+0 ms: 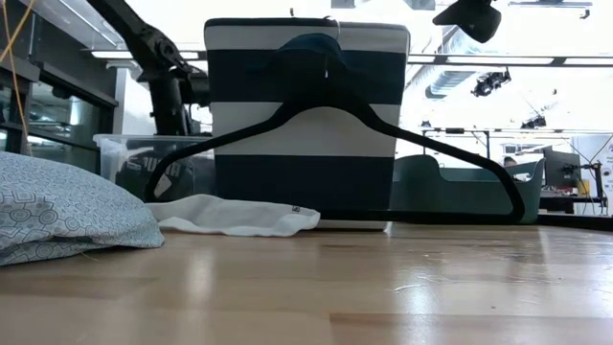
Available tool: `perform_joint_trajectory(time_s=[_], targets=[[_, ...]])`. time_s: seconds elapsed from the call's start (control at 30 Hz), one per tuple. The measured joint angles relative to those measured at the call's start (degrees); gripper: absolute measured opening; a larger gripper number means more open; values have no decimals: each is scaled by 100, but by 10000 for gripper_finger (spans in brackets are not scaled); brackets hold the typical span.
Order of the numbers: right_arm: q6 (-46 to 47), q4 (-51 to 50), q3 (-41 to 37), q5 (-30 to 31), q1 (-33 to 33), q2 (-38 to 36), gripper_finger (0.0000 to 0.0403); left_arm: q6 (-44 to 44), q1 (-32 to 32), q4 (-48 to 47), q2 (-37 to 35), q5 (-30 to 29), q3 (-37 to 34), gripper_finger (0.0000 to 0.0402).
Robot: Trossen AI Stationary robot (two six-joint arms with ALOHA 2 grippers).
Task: Pick & Place Cloths
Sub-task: Put the red underwear into the transparent bin, then put the white shirt into the blue bin
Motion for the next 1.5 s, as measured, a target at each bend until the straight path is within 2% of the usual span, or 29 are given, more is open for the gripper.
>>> perform_joint_trajectory(time_s=[0.23,0.43,0.53,0.7,0.8,0.9,1.03,1.27,1.4,1.5], targets=[[0,1,0,0,-1,0,237,38,-1,77,-205,444,-23,3],[1,0,0,0,0,0,237,13,-1,54,-790,434,-25,14],[-1,1,0,0,-1,0,237,1,-1,49,-1180,305,-25,44],[0,-1,0,0,0,0,237,2,-1,-1,-1763,267,-25,122],[1,1,0,0,-1,0,237,91,-1,-78,-2081,643,-25,167],[1,1,0,0,-1,0,237,361,-5,-211,-2441,1262,-23,193],[-1,1,0,0,1,0,237,597,-80,-682,-2886,1968,-23,200],[0,-1,0,0,0,0,237,426,-834,-1564,-3536,1952,-23,196],[1,1,0,0,1,0,237,108,-1541,-1792,-3847,1934,-23,179],[0,1,0,0,-1,0,237,-176,-2195,-1861,-3998,1707,-23,165]])
